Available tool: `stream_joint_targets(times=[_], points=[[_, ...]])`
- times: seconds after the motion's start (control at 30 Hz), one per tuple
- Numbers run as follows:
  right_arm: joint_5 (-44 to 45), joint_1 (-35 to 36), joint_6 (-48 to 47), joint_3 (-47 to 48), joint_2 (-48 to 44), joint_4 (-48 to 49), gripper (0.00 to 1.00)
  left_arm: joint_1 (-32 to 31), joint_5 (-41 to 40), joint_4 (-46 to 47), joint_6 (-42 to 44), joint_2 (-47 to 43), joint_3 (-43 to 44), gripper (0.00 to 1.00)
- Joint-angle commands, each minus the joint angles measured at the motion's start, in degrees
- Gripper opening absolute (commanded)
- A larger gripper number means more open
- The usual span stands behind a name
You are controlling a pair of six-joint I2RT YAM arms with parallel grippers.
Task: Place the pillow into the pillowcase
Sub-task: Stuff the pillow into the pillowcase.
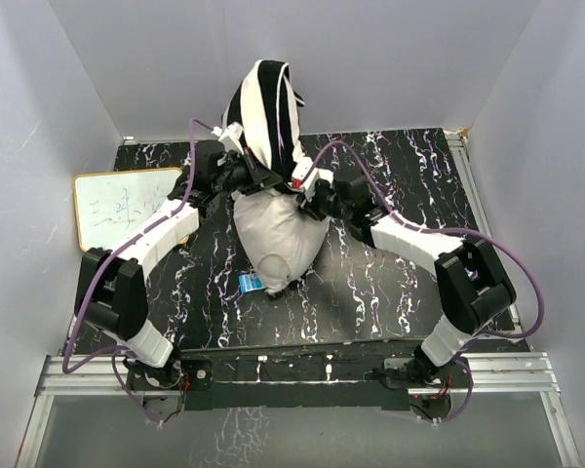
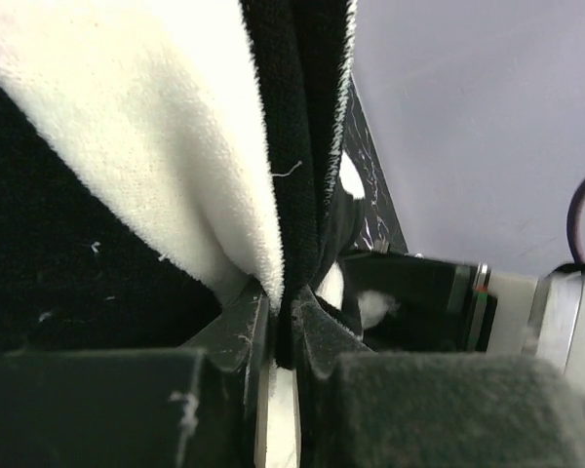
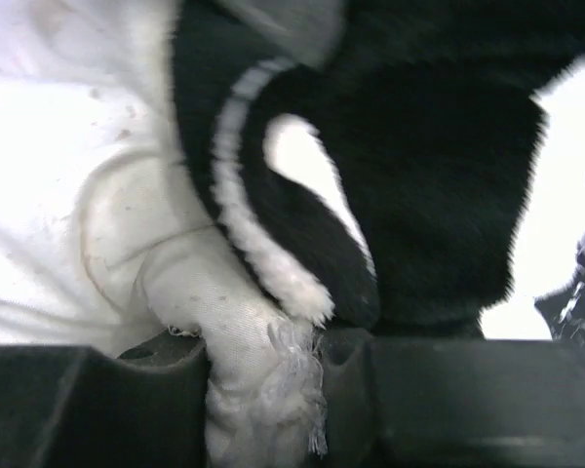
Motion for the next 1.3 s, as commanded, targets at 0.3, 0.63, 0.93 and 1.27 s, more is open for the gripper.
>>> stream_joint_targets(times=[0.3, 0.63, 0.93, 1.27], points=[[-35.14, -30.26, -24.60, 3.71, 0.78, -36.89, 0.64, -0.71, -2.11, -20.35, 18.78, -11.00, -2.00, 0.63], [-41.29, -50.63, -46.84, 19.53, 0.93, -70.87, 0.99, -0.70, -11.81, 0.91, 19.81, -18.93, -26.93, 0.68], [-49.45, -47.43, -63.87, 21.54, -10.45, -72.65, 0.99, 2.27, -4.41, 14.22, 11.36, -2.76, -25.61, 0.90], [-38.93, -12.87, -69.01, 22.88, -3.42, -72.60, 0.99, 2.24, -0.39, 16.46, 4.26, 16.35, -16.73, 0.87]])
